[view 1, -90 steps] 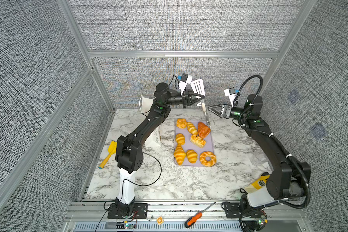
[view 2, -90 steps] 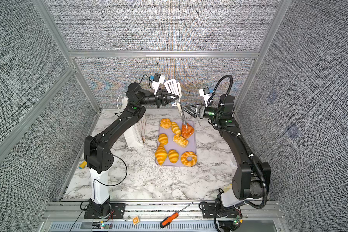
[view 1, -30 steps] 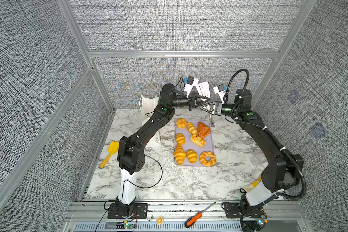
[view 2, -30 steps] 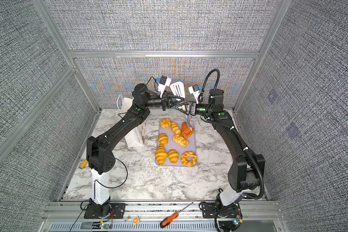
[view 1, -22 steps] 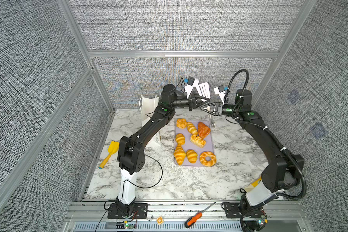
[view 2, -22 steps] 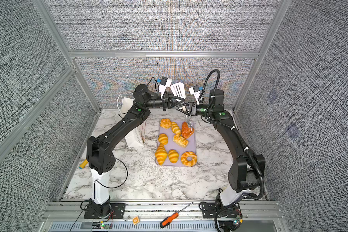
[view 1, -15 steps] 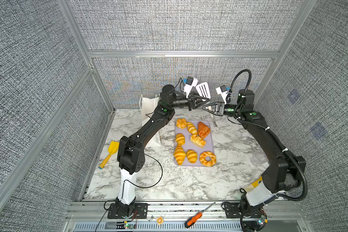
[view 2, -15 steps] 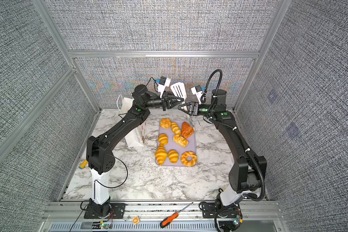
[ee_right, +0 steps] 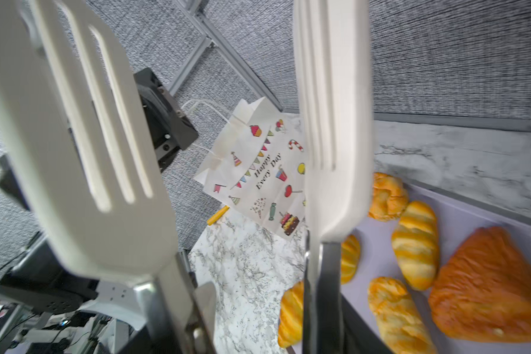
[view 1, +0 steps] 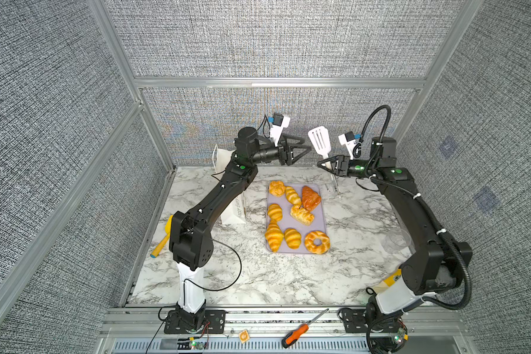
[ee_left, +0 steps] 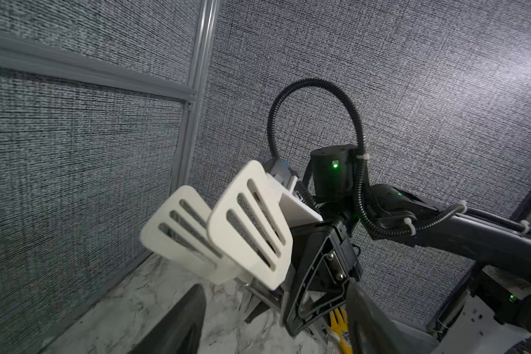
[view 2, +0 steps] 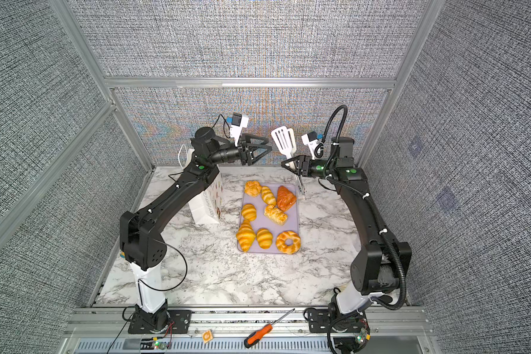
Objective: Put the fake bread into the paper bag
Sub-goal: 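Release the tongs with the left gripper and swing it toward the paper bag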
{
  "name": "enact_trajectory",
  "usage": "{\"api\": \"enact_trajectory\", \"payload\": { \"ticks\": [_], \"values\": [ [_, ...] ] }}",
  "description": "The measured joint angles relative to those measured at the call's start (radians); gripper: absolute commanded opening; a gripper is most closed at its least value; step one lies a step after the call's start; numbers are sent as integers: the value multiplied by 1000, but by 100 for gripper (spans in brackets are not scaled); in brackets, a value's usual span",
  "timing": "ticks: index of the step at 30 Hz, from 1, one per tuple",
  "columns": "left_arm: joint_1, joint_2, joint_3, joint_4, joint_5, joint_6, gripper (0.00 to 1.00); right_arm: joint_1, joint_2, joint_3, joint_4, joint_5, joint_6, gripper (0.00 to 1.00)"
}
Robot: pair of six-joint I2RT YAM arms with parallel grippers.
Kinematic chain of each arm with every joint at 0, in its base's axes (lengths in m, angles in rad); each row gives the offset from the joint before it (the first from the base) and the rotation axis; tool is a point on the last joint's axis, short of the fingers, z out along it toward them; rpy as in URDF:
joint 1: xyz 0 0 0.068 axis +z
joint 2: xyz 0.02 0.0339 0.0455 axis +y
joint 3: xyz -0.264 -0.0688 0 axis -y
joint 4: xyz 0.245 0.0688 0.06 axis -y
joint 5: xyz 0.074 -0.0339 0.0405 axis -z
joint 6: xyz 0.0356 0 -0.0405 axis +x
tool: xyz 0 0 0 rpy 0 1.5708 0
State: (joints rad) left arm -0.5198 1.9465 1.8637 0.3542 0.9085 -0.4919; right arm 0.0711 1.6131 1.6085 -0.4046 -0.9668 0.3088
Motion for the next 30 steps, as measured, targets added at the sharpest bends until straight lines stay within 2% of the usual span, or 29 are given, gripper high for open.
{"api": "enact_trajectory", "payload": {
  "ticks": [12, 20, 25, 30],
  "values": [
    [38, -103, -77, -241, -204, 147, 84, -5, 18, 13, -305, 345, -212, 60],
    [47, -128, -60, -431, -380, 259, 92, 6, 19, -10, -388, 588, -281, 61],
    [46, -157, -63, -507, -476, 310, 99, 37, 36, -17, -426, 700, -315, 61],
    [49, -201, -101, -536, -572, 350, 99, 80, 50, -19, -467, 779, -346, 61]
  ]
}}
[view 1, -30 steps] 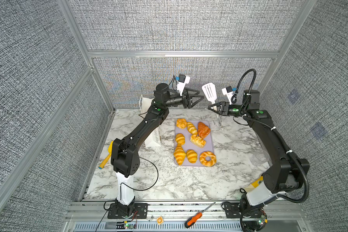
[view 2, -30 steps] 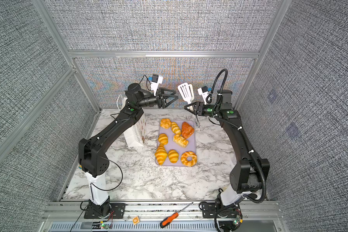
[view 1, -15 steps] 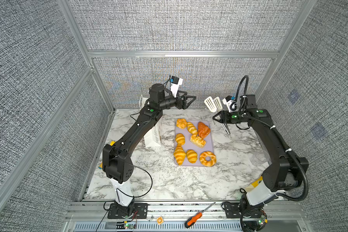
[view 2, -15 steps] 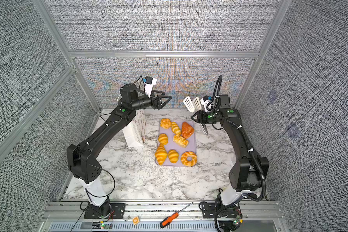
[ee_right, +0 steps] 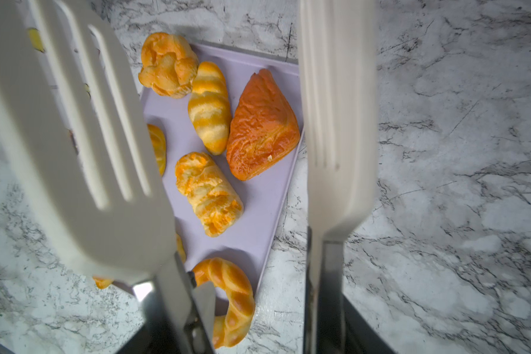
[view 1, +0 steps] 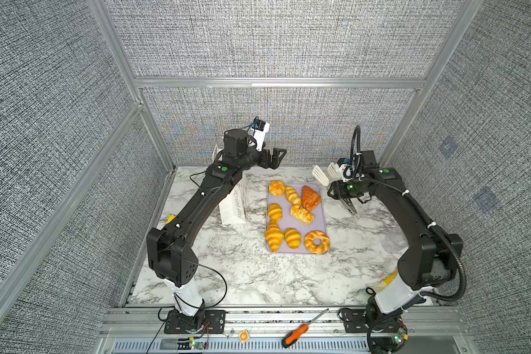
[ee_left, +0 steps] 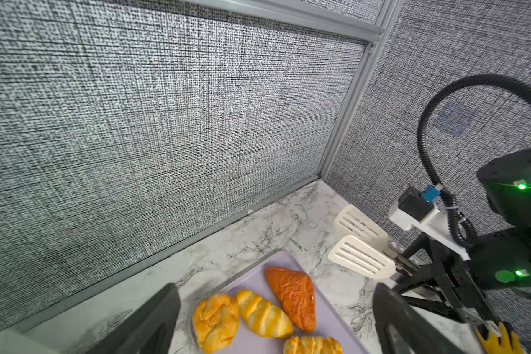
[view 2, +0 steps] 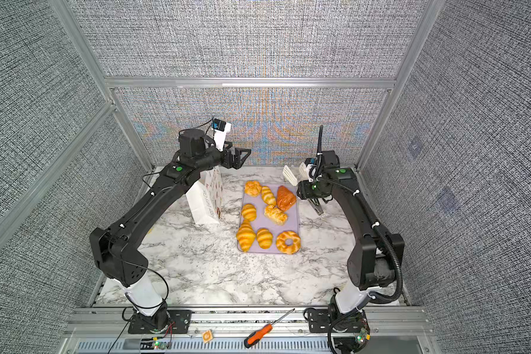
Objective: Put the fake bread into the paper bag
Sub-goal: 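Release the tongs with the left gripper and swing it toward the paper bag, then grasp the bag rim with the left gripper while the right lowers the tongs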
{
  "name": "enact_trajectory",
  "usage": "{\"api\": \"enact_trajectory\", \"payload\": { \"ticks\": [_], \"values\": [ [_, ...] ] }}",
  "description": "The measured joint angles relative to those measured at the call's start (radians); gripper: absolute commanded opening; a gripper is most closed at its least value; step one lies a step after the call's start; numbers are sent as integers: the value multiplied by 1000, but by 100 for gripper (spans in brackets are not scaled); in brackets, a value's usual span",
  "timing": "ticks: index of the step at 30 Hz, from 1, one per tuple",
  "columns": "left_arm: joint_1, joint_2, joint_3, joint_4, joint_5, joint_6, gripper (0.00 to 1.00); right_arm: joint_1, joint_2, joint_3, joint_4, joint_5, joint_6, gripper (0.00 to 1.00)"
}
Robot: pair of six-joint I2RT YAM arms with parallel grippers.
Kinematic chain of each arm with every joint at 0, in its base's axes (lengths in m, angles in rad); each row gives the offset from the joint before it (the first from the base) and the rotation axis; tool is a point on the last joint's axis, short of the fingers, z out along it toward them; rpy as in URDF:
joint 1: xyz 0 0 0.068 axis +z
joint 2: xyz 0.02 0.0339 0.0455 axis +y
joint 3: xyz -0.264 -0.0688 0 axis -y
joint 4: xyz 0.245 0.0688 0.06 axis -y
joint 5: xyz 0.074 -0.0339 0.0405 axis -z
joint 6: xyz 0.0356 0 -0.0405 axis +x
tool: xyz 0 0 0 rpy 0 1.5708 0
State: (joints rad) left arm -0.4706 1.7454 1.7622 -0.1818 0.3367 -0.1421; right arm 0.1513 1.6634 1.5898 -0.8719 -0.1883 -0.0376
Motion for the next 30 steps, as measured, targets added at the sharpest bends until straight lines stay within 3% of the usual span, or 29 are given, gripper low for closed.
{"api": "enact_trajectory", "payload": {
  "ticks": [15, 30],
  "values": [
    [18, -238, -251, 11, -233, 75, 99, 129, 6, -44, -125, 211, -136, 63],
    [128, -452, -417, -33, -453, 58, 99, 257, 67, -77, -193, 381, -181, 64]
  ]
}}
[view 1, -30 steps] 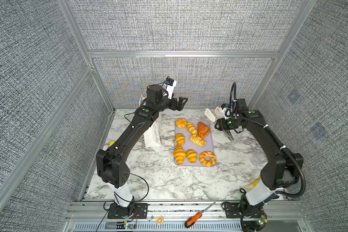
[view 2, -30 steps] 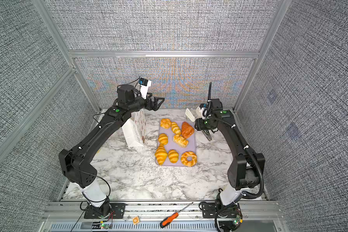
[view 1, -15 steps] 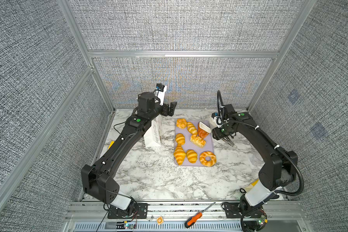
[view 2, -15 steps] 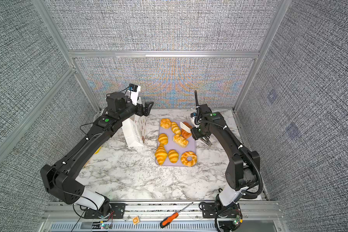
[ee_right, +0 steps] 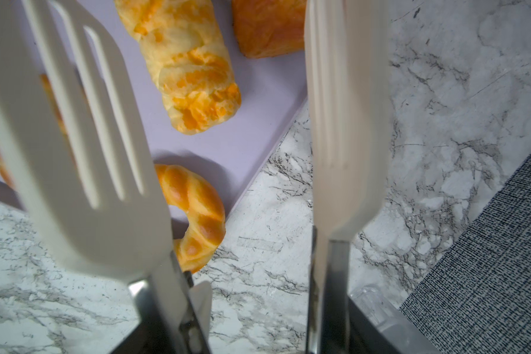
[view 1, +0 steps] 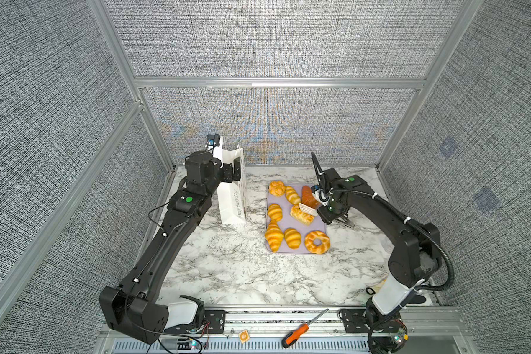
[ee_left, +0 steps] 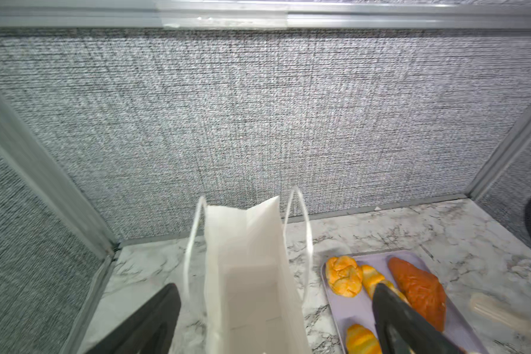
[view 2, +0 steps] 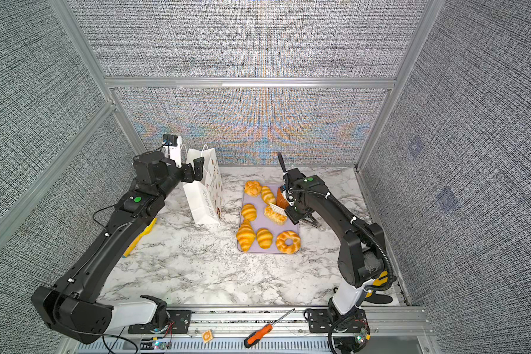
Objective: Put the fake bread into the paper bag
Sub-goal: 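Grasp the bag rim with the left gripper while the right lowers the tongs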
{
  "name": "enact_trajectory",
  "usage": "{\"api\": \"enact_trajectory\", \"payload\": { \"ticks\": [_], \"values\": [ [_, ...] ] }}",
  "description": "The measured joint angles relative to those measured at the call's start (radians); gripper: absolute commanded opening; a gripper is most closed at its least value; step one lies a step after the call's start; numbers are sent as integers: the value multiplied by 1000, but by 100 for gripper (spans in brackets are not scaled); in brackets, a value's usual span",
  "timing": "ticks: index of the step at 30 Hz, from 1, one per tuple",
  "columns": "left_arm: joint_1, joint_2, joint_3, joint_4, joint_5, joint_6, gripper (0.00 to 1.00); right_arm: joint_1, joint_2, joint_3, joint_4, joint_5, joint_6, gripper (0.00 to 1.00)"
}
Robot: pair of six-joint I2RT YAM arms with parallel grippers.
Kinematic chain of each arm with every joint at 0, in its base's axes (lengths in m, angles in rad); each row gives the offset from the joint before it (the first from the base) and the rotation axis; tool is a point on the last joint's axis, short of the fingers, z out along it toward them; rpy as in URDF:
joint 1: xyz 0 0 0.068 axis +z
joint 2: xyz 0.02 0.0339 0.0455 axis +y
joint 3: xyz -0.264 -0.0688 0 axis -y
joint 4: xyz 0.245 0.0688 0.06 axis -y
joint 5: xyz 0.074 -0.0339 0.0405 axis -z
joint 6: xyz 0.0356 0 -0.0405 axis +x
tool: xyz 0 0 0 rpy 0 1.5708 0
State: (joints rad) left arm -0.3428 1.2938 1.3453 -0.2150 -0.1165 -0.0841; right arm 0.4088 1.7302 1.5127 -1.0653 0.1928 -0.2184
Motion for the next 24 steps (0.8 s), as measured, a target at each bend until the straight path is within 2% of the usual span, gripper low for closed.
{"api": "enact_trajectory", "payload": {
  "ticks": [11, 24],
  "values": [
    [79, -92, -48, -52, -89, -29, 99, 36, 30, -13, -29, 67, -4, 65],
    [156, -127, -98, -101, -100, -67, 99, 55, 81, -12, -42, 84, -16, 65]
  ]
}}
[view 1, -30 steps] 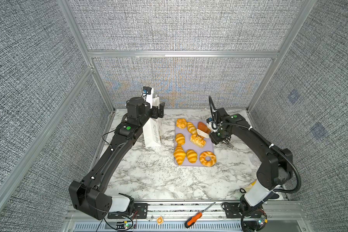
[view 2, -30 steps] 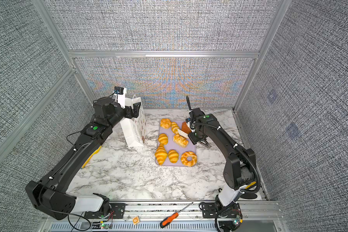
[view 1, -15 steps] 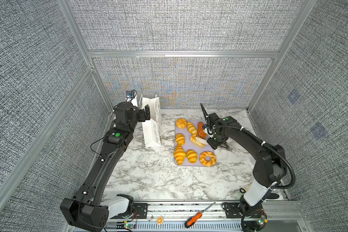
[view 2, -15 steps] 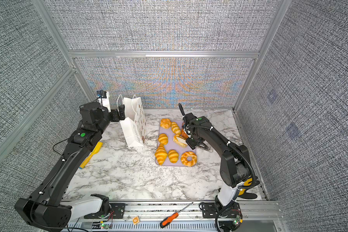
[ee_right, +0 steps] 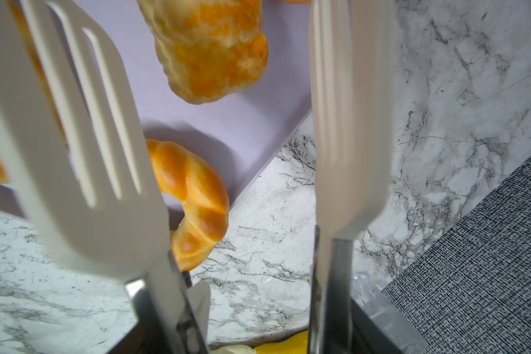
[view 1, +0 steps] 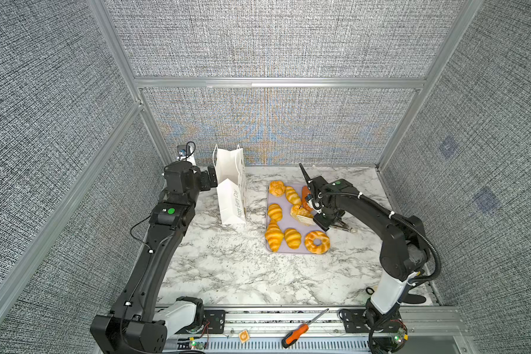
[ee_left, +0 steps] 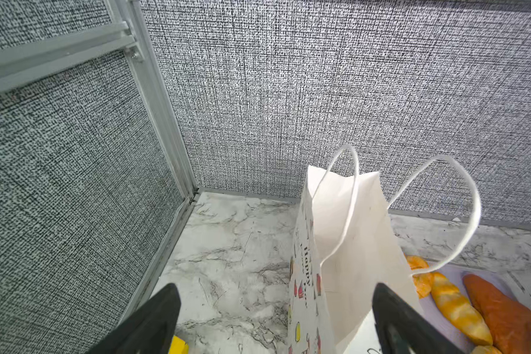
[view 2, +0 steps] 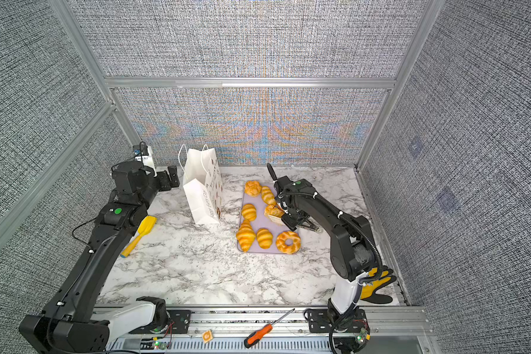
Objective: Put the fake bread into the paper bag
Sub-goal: 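Grasp the bag rim with the left gripper while the right lowers the tongs, then close the tongs on a yellow bun with the right gripper and lift it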
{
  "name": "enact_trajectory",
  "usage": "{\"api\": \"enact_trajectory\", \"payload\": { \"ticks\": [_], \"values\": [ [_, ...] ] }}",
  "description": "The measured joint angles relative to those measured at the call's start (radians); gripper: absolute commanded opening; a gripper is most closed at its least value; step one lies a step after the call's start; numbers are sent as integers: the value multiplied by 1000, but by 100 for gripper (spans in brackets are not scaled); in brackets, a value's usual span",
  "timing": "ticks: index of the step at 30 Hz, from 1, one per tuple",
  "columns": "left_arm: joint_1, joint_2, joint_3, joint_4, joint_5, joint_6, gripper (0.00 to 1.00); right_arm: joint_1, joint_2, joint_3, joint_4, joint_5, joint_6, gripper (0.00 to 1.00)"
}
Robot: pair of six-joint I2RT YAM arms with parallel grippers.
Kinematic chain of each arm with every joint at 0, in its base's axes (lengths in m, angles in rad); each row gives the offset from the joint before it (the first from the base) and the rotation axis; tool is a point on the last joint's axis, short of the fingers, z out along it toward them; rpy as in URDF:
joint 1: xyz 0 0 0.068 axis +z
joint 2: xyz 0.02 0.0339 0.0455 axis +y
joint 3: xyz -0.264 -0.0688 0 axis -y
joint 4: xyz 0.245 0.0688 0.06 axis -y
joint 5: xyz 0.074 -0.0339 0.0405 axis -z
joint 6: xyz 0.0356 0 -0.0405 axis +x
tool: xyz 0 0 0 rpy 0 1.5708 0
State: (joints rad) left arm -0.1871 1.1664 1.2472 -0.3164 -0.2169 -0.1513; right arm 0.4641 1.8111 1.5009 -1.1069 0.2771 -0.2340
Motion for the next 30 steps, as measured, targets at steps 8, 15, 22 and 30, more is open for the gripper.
{"api": "enact_trajectory", "payload": {
  "ticks": [8, 15, 22, 30],
  "values": [
    [11, -6, -23, -16, 11, -3, 99, -1, 33, 5, -5, -15, -8, 65],
    [19, -13, -35, -29, 11, -2, 99, -1, 67, 22, -10, -27, -11, 65],
    [26, -15, -39, -32, 26, -2, 99, -5, 90, 33, -10, -29, -11, 65],
    [28, -23, -46, -31, 63, 6, 99, -13, 114, 48, -13, -45, -10, 62]
  ]
}}
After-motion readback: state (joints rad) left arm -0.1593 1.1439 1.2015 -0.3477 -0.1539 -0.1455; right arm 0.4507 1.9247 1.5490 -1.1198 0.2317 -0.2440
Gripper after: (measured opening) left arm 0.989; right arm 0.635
